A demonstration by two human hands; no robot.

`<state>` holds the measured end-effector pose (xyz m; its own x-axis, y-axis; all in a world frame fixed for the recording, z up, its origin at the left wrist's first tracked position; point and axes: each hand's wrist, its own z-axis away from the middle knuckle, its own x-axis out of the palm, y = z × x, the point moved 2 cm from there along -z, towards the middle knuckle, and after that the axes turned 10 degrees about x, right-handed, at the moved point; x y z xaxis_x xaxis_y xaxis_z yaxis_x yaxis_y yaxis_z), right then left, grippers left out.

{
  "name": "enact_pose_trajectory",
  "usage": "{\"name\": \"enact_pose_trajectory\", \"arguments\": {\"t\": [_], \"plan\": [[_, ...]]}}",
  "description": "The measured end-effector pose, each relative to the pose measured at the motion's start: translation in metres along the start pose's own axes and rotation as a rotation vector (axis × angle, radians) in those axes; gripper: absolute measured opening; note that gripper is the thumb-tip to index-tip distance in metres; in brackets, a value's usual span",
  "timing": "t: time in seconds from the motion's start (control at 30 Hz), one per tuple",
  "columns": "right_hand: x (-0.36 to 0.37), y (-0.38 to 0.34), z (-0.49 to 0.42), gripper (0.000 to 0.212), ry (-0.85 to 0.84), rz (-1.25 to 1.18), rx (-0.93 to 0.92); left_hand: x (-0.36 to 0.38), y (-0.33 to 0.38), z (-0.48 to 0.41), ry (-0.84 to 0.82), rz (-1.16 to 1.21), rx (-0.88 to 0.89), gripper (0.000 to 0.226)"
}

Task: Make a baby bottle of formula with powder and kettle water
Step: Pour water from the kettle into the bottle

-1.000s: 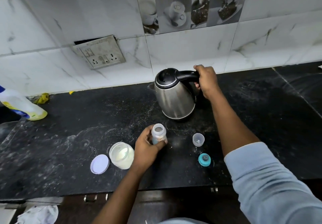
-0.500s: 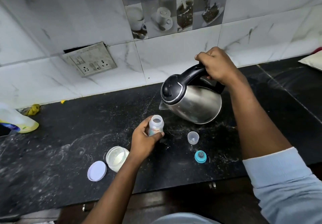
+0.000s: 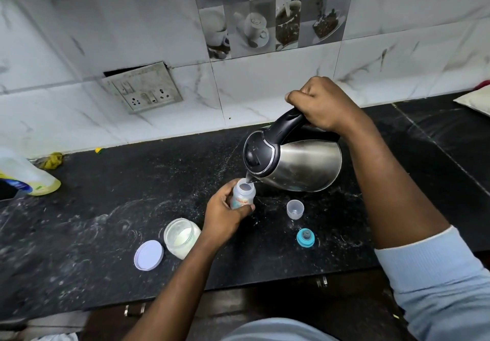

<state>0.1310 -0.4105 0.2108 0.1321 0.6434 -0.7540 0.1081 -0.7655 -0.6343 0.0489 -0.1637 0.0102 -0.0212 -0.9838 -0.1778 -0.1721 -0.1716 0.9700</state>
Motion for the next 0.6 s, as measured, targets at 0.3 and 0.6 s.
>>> {"name": "enact_pose_trajectory", "arguments": {"t": [0.3, 0.6], "plan": [[0.003, -0.008, 0.005, 0.048, -0.006, 0.057, -0.026, 0.003, -0.007, 0.009, 0.007, 0.018, 0.007, 0.062], [0.000, -0.012, 0.007, 0.049, -0.014, 0.097, -0.055, 0.002, -0.015, 0.011, 0.042, 0.002, 0.002, 0.063]]}}
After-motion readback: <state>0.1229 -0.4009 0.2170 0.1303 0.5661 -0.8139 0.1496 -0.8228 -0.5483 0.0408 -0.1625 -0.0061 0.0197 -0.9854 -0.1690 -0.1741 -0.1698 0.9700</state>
